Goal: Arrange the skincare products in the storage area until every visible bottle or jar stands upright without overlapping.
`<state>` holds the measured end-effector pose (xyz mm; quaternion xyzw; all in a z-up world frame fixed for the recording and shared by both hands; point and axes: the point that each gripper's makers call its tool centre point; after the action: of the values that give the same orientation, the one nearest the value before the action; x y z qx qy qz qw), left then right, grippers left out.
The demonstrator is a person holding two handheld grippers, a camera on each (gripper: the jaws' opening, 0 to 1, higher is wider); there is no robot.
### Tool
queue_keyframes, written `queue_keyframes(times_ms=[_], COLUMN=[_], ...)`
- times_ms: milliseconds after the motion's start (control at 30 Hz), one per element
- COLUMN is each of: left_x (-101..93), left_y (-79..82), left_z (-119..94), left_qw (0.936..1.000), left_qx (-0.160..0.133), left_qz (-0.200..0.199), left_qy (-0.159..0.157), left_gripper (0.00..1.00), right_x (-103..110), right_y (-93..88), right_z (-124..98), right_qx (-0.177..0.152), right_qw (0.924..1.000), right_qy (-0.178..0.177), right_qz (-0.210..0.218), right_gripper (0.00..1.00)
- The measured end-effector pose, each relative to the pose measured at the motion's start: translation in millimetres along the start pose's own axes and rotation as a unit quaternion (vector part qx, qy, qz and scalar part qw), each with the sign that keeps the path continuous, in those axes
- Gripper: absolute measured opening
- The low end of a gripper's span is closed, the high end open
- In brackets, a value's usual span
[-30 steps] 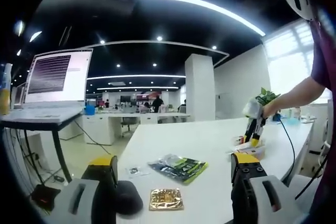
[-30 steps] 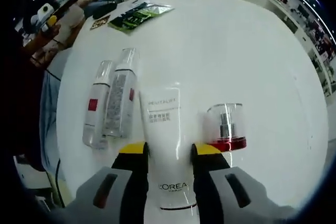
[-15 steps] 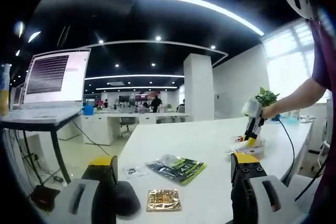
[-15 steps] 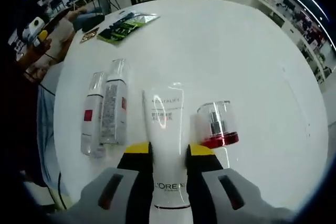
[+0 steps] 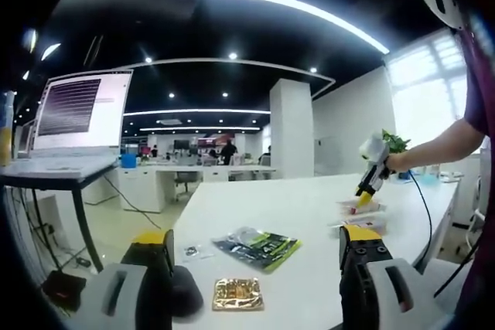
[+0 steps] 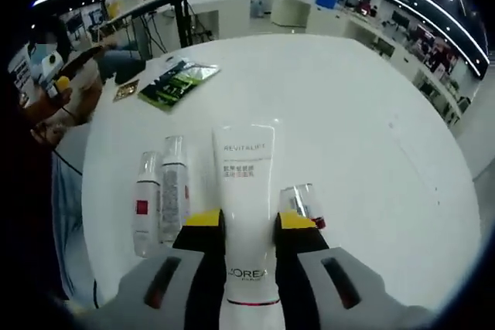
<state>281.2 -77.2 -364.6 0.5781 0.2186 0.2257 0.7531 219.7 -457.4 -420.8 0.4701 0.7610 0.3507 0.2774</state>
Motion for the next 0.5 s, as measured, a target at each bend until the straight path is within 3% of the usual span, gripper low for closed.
queue_keyframes(times_ms=[267,500], left_x=[-8.2,-14.0], left_y=[0.4,-2.4], left_z=[4,6], left_qw=[0.9999,0.9997], left_qx=[0.003,0.010], left_qz=[-0.011,-0.022], left_qy=[0.000,0.000], left_gripper=[0.90,0.88], right_x=[-2,-2], right_y=[42.9,77.1], right_z=[5,9], right_qx=[-0.087,-0.172], right_qw=[0.9954,0.9819], right_qy=[-0.040,-0.071], right_qz=[0.009,0.036], right_gripper=[0.21,0.22])
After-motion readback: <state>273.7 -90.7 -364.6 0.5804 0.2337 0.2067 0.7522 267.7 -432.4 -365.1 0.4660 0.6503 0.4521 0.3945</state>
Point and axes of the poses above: the point that each gripper's makers call its tool centre point, and the gripper's own axes: z roughly forward along the fingers, x roughly to its left, y roughly out of its top, and after that the axes turned 15 degrees about -x, right-handed
